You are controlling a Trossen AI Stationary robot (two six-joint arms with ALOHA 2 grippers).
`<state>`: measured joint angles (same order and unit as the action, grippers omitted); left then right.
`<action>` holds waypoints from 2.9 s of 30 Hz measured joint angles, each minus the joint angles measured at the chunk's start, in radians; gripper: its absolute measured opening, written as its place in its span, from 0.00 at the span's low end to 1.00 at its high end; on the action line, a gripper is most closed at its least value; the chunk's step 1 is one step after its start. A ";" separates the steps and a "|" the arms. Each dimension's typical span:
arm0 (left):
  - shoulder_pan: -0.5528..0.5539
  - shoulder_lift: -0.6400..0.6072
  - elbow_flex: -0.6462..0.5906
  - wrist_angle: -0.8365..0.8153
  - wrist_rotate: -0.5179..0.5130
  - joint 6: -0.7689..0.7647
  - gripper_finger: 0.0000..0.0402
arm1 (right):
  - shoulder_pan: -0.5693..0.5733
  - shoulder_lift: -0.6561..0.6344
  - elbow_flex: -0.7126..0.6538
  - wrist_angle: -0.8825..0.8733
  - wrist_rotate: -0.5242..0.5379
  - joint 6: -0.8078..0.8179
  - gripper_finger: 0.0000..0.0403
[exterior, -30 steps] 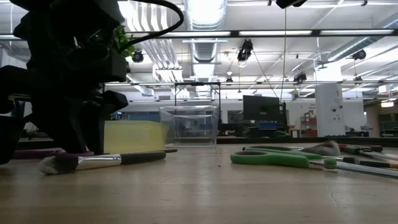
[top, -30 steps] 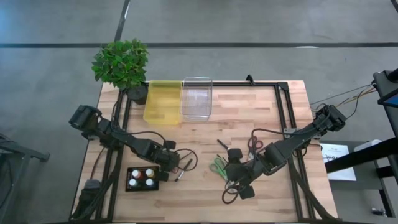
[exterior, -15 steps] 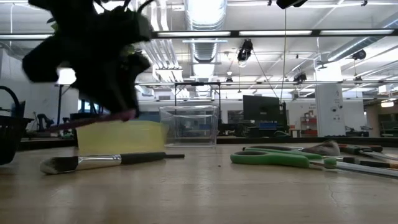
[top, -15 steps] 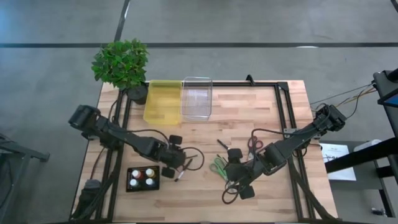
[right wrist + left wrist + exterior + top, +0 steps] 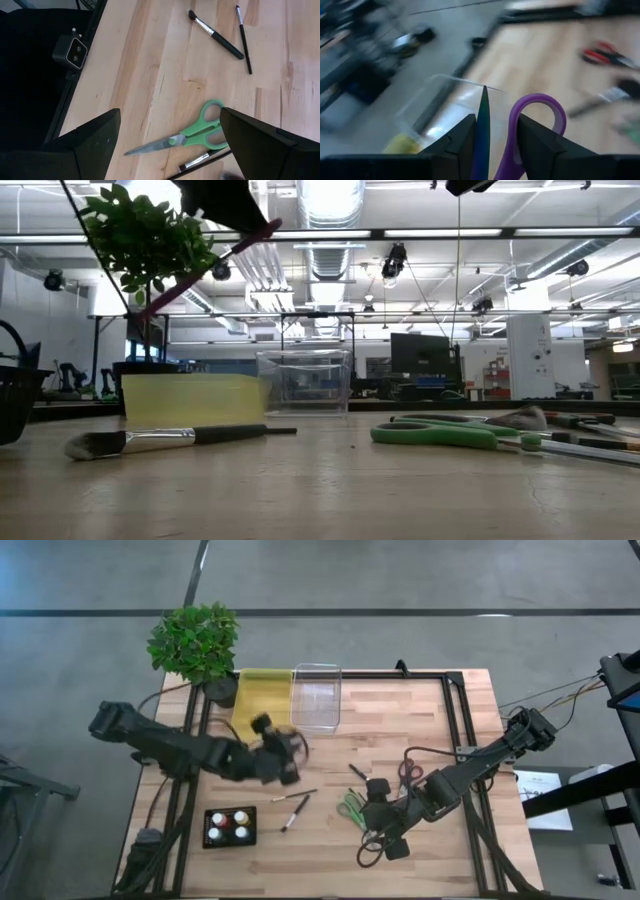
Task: Pick & Place Paint Supplies
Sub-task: Put the violet scissors into the transparent yellow bin, then put the green scissors into the transparent yellow bin
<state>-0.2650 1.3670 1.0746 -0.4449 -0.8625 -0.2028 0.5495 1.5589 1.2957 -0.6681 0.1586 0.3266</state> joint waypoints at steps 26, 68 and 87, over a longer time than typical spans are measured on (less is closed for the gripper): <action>0.741 -0.061 -0.257 0.427 0.236 -0.189 0.33 | 0.021 0.000 -0.009 -0.017 0.002 0.048 0.85; 0.682 -0.104 -0.286 0.576 0.698 -0.076 0.83 | 0.023 0.000 -0.066 -0.008 0.000 0.089 0.85; 0.268 -0.118 -0.281 0.586 1.003 0.320 0.83 | 0.048 0.000 -0.282 0.275 0.024 0.194 0.85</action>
<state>0.0027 1.2488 0.7933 0.1415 0.1410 0.1176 0.5976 1.5589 1.0135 -0.3931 0.1824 0.5205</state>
